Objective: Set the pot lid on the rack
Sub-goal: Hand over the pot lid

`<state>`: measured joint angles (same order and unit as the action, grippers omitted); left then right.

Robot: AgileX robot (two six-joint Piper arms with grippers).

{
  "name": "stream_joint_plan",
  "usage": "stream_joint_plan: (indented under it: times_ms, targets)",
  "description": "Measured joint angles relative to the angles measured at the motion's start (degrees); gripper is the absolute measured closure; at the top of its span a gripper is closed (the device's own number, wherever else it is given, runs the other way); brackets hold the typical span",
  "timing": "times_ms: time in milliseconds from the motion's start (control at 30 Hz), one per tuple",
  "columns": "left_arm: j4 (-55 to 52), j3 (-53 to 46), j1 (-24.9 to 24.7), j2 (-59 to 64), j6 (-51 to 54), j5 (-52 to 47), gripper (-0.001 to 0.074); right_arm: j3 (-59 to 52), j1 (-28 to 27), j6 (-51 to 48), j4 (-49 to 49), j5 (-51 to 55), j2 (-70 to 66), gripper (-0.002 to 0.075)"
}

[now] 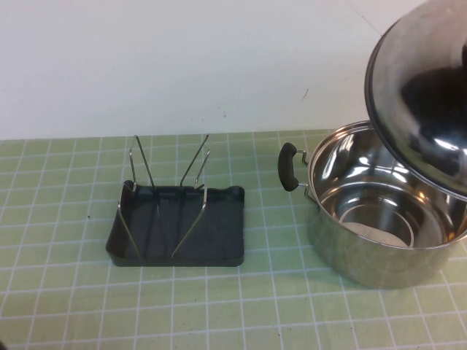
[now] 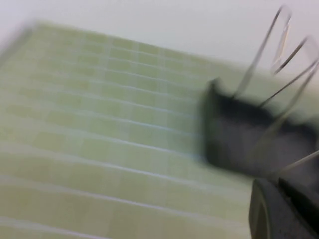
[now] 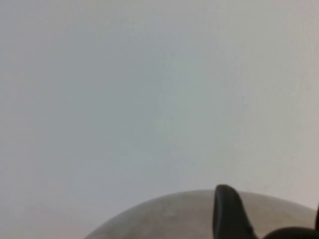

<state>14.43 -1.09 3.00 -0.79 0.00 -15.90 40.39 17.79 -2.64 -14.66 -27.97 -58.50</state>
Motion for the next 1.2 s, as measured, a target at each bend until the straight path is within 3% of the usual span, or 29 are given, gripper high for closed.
stream_joint_plan:
  times_ms: [133,200,467,733,900,1067,1200]
  targets:
    - [30.17,-0.09,0.00,0.00,-15.44,2.25,0.0738,0.00,0.00,0.56,-0.35,1.60,1.42,0.0393]
    - [40.05,-0.09,0.00,0.00,-19.35,3.31,0.0738,0.00,0.00,2.25,-0.48,1.67,1.64,0.0393]
    - [48.52,-0.09,0.00,0.00,-16.89,7.51,0.0738,0.00,0.00,11.22,-8.01,2.21,1.64,0.0393]
    - [55.53,4.22,0.00,1.47,5.59,-1.30,0.0738,0.00,0.00,18.62,-15.29,1.07,1.64,0.0393]
    - [73.84,11.42,0.00,10.19,27.46,-7.91,0.0717,0.00,0.00,19.65,-17.29,-2.76,1.64,0.0393]
    - [81.45,18.19,0.00,22.92,43.05,-18.18,0.0588,0.00,0.00,22.06,-17.99,-6.30,1.68,0.0393]
    - [81.98,25.19,0.00,33.78,47.44,-27.27,0.0407,0.00,0.00,25.14,-17.99,-7.82,1.68,0.0393]
